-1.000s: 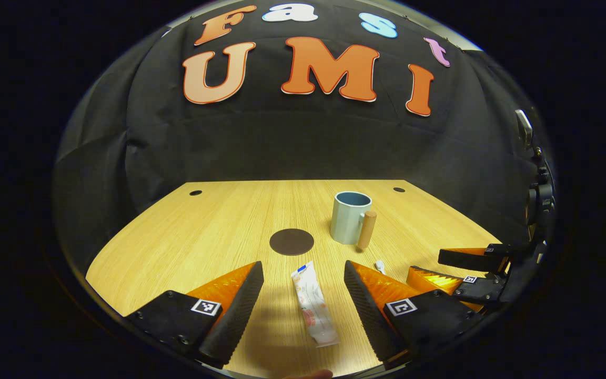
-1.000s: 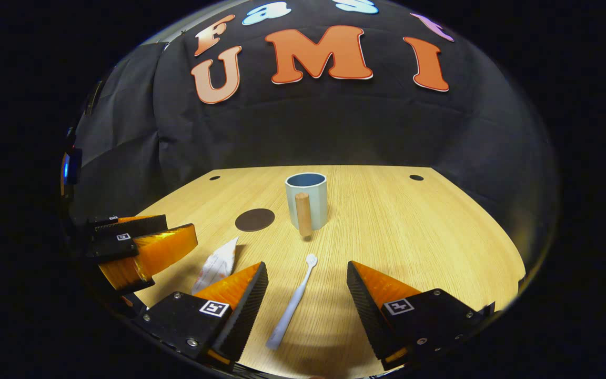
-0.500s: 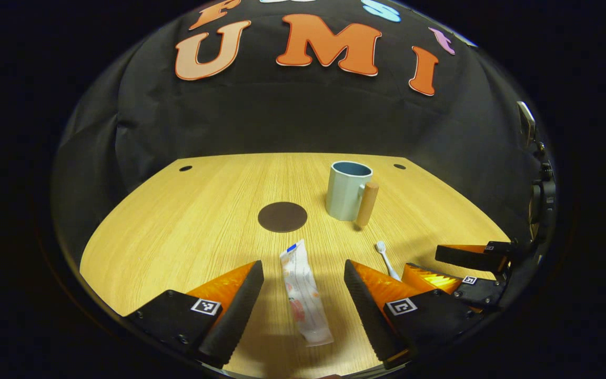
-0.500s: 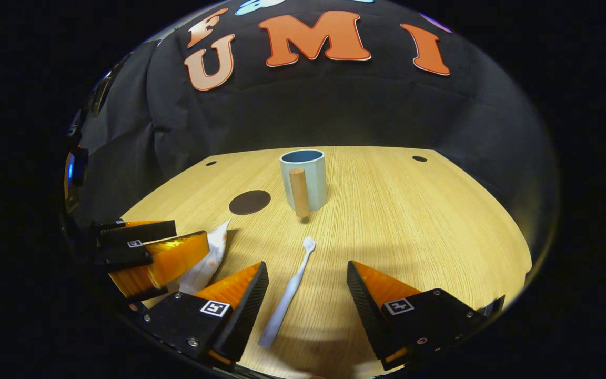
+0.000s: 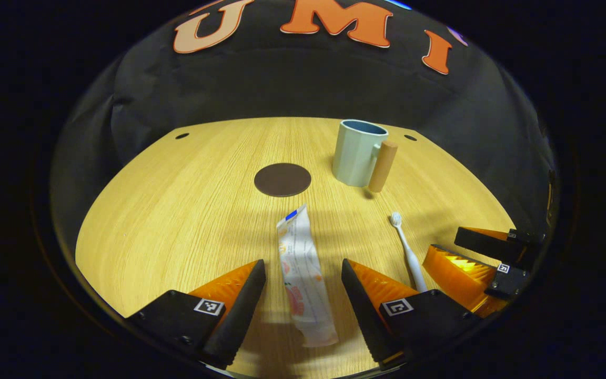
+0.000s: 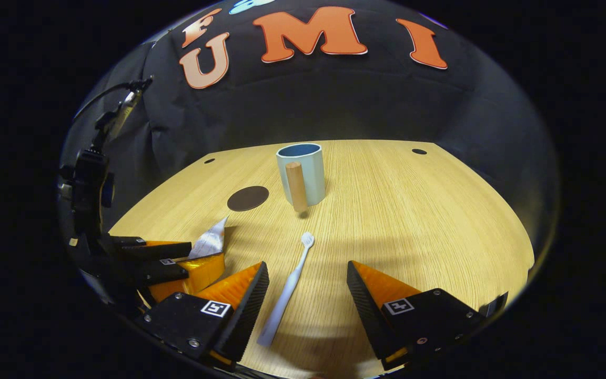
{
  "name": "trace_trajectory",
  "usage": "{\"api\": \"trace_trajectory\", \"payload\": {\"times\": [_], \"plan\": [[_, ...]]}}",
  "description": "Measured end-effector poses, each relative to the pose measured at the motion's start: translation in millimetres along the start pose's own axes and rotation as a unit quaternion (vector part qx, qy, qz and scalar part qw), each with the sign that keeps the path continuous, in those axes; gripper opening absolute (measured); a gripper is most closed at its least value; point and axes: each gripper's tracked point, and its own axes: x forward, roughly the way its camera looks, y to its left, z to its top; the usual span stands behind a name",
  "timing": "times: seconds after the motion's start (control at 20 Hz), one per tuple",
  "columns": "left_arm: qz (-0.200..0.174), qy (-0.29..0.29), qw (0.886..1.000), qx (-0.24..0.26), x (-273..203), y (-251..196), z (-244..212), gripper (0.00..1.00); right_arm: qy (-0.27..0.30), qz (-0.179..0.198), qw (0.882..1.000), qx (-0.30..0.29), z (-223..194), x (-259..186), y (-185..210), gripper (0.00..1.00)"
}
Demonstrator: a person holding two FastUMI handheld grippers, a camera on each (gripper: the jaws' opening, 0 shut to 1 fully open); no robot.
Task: Put the toothbrush and toothpaste on the desktop into the cup, then pick up the cup and place it on the coaster on the desktop.
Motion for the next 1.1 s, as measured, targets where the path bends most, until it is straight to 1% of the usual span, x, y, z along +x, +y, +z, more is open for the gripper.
{"api": "trace_trajectory", "payload": {"times": [0.05, 0.15, 0.2, 0.25, 0.3, 0.4, 0.5, 0.55, 0.6, 0.7, 0.75, 0.8, 0.85, 0.95, 1.0, 1.05, 1.1], "plan": [[0.008, -0.007, 1.0, -0.001, 4.1, 2.5, 3.1, 0.83, 0.001, 0.001, 1.0, -0.001, -1.2, 0.5, 0.0, 0.9], [0.011, -0.001, 1.0, -0.019, 1.9, 7.9, 7.1, 0.71, 0.005, 0.0, 1.0, -0.001, -2.0, 0.4, 0.3, 0.9], [0.012, -0.001, 0.999, -0.029, 0.7, 9.4, 6.5, 0.71, 0.005, 0.001, 1.0, -0.001, -1.6, 0.5, 0.7, 0.9], [0.014, 0.003, 0.999, -0.038, 7.6, 12.0, 5.0, 0.59, 0.007, 0.001, 1.0, -0.001, -2.4, 0.2, 0.3, 0.9], [0.018, 0.001, 0.999, -0.041, 2.7, 15.8, 8.4, 0.51, 0.007, 0.001, 1.0, -0.001, -1.5, 0.6, 0.7, 0.9], [0.012, -0.005, 0.999, -0.047, 3.6, 17.8, 10.0, 0.3, 0.007, 0.002, 1.0, -0.003, -2.0, 0.7, 0.5, 0.9], [0.008, -0.009, 0.998, -0.065, 5.2, 17.3, 10.4, 0.29, 0.018, 0.005, 1.0, 0.0, -6.8, 1.0, 5.3, 0.86], [0.004, -0.008, 0.997, -0.074, 1.9, 16.1, 10.3, 0.22, 0.024, 0.006, 1.0, 0.001, -9.5, 1.6, 5.5, 0.83], [0.0, -0.009, 0.997, -0.075, 1.4, 16.4, 10.8, 0.2, 0.03, 0.005, 1.0, 0.001, -11.7, 2.6, 6.7, 0.82], [0.007, -0.012, 0.997, -0.071, 1.8, 18.2, 10.1, 0.2, 0.037, 0.006, 0.999, 0.004, -12.8, 3.9, 8.2, 0.78], [0.01, -0.015, 0.998, -0.066, 3.7, 18.1, 10.2, 0.2, 0.04, 0.009, 0.999, 0.007, -14.4, 4.1, 8.8, 0.71], [0.007, -0.019, 0.998, -0.065, 3.8, 17.3, 11.7, 0.2, 0.042, 0.008, 0.999, 0.007, -14.5, 6.1, 9.1, 0.75], [0.007, -0.021, 0.998, -0.065, 1.1, 19.6, 10.2, 0.22, 0.043, 0.005, 0.999, 0.006, -15.4, 6.8, 9.6, 0.69], [0.018, -0.03, 0.998, -0.059, -0.9, 24.2, 13.2, 0.2, 0.052, -0.006, 0.999, 0.012, -18.6, 9.5, 6.5, 0.69], [0.027, -0.037, 0.997, -0.055, -1.6, 27.8, 16.0, 0.2, 0.058, -0.011, 0.998, 0.017, -21.4, 12.4, 6.4, 0.65], [0.035, -0.044, 0.997, -0.052, -4.2, 33.3, 19.2, 0.2, 0.064, -0.015, 0.998, 0.021, -23.4, 14.2, 7.6, 0.54], [0.041, -0.05, 0.997, -0.051, -7.1, 38.8, 23.1, 0.2, 0.07, -0.013, 0.997, 0.02, -26.3, 15.2, 11.6, 0.5]]}}
